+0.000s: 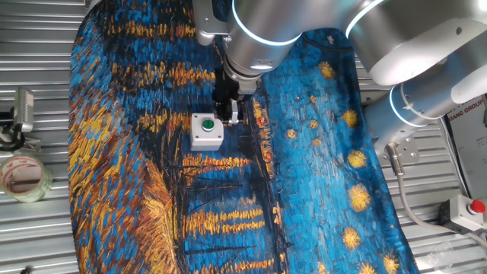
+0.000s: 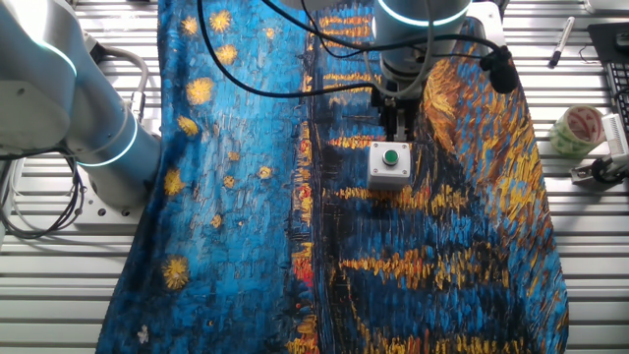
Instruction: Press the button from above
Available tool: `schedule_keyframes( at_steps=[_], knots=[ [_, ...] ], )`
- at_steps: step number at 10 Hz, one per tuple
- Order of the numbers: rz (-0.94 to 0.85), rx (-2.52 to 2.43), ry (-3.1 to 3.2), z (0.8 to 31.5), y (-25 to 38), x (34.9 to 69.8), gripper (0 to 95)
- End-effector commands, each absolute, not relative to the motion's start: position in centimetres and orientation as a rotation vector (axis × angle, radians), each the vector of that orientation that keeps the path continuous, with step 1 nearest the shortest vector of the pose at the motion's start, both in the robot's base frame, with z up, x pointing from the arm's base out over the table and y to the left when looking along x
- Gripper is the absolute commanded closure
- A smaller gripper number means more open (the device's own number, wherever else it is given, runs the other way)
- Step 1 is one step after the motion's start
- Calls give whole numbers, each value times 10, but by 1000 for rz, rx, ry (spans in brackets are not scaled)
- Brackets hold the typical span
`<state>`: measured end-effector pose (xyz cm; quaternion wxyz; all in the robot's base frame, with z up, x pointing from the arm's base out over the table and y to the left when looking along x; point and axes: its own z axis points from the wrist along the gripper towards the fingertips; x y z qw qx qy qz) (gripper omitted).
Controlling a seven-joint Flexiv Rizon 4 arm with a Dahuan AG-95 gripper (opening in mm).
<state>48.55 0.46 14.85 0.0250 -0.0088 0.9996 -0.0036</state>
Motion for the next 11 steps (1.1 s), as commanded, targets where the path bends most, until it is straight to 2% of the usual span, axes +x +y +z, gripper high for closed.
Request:
schedule_keyframes(
  at_steps=[1, 11],
  knots=[
    [-7, -30, 3085, 145, 4, 487, 950],
    [3, -63, 3064, 122, 0, 486, 950]
  ],
)
